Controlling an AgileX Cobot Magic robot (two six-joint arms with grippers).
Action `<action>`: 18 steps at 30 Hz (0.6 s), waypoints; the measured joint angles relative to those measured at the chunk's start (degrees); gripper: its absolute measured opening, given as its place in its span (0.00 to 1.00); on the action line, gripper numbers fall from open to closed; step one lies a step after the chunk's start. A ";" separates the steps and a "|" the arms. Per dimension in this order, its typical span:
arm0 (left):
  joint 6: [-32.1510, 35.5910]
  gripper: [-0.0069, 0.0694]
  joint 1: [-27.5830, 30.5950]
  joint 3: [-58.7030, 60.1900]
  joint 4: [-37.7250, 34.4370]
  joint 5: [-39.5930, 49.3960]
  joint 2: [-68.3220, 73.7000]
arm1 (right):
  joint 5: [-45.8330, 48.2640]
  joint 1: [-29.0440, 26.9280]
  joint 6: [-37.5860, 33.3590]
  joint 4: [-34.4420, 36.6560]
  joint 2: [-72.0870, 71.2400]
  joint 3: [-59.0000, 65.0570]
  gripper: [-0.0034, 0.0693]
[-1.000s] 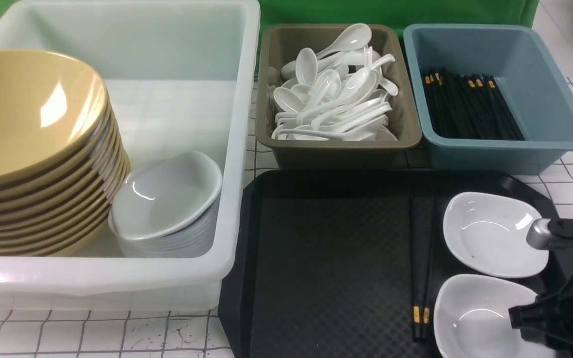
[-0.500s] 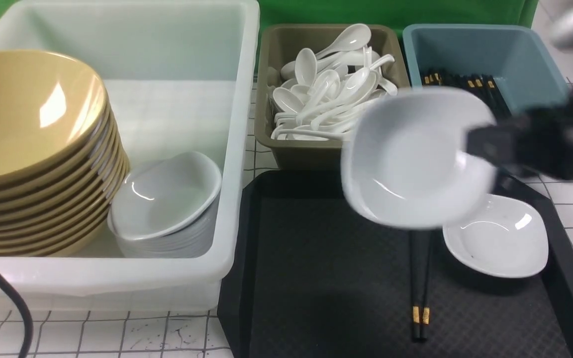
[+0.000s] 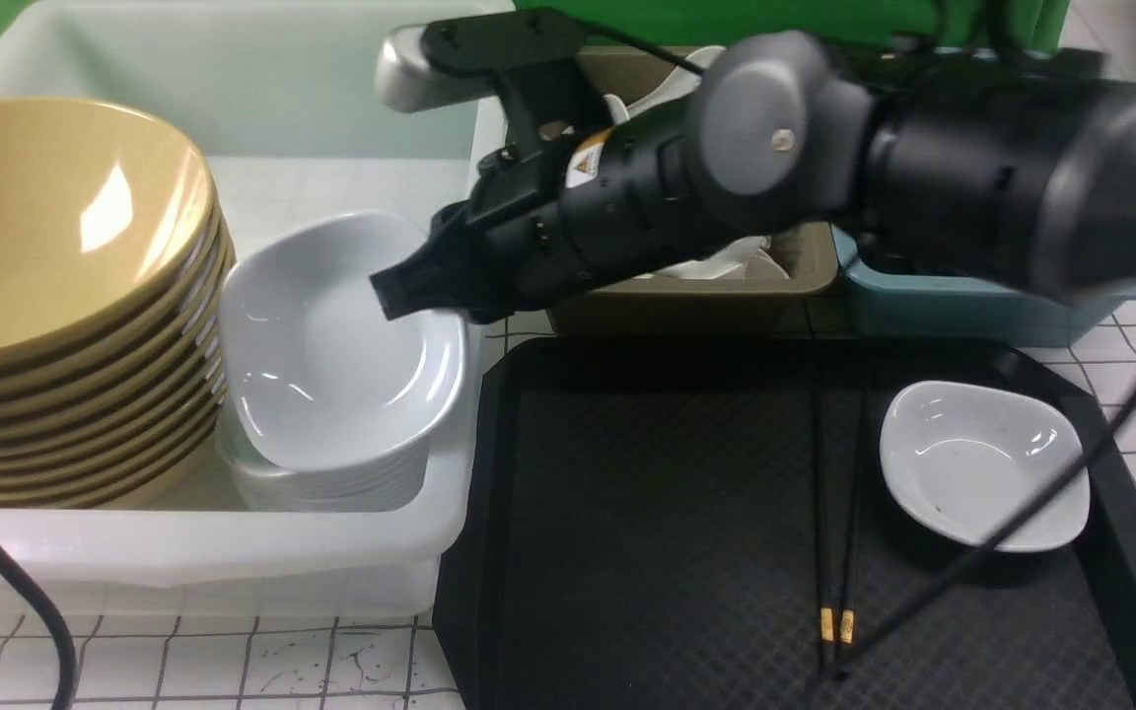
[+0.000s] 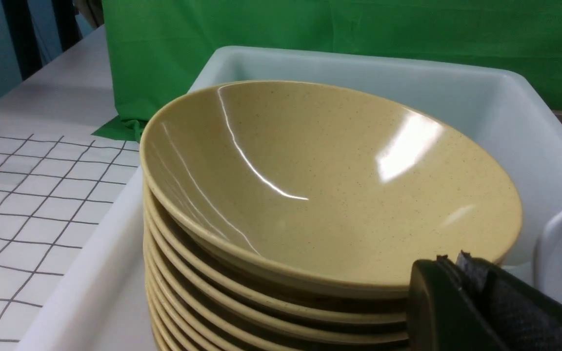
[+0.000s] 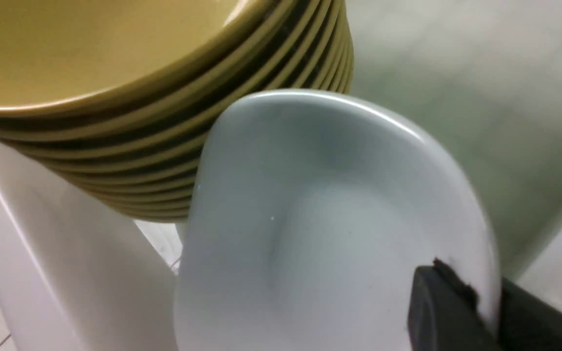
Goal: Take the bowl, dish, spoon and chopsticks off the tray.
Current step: Use the right arm to put the plate into the large storage box on the left
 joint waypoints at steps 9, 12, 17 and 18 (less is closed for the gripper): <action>0.18 0.08 -2.76 2.05 0.21 -2.10 0.00 | 0.64 0.06 -0.14 -0.65 2.29 -2.27 0.49; 0.18 0.08 -2.76 2.09 0.21 -2.28 0.00 | 3.07 0.06 -0.67 -3.92 1.08 -2.78 0.59; 0.21 0.08 -2.79 2.09 0.21 -2.15 0.00 | 8.22 -0.08 3.98 -18.61 -3.10 -3.11 0.53; 0.21 0.08 -2.79 2.09 0.21 -2.06 0.00 | 9.62 -0.39 4.95 -20.33 -3.88 -3.11 0.49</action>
